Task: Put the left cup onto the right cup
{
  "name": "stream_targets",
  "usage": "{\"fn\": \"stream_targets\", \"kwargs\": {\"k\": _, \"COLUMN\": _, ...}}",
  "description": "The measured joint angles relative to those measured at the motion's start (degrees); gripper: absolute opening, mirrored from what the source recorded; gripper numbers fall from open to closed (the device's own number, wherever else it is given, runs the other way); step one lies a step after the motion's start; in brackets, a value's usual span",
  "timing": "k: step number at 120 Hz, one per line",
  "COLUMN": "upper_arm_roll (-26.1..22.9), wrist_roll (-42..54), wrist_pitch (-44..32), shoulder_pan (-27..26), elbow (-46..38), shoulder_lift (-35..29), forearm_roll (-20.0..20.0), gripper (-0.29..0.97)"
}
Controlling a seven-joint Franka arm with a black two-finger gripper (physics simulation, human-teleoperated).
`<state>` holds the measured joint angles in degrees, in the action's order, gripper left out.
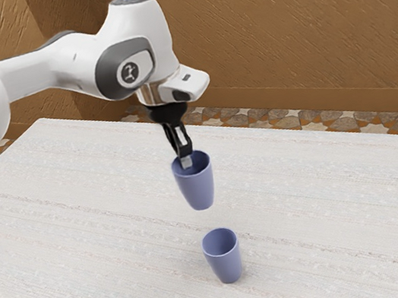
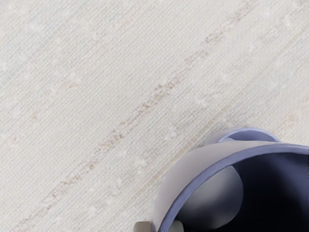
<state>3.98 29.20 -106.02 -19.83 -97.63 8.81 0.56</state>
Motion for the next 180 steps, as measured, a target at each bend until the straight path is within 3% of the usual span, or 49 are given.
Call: {"fn": "stream_targets", "kwargs": {"k": 180, "upper_arm_roll": -2.31, "wrist_roll": -1.42, "wrist_pitch": -7.05, "shoulder_pan": -3.56, "elbow": -7.59, "shoulder_lift": 0.77, "forearm_roll": 0.48, "gripper": -0.1}}
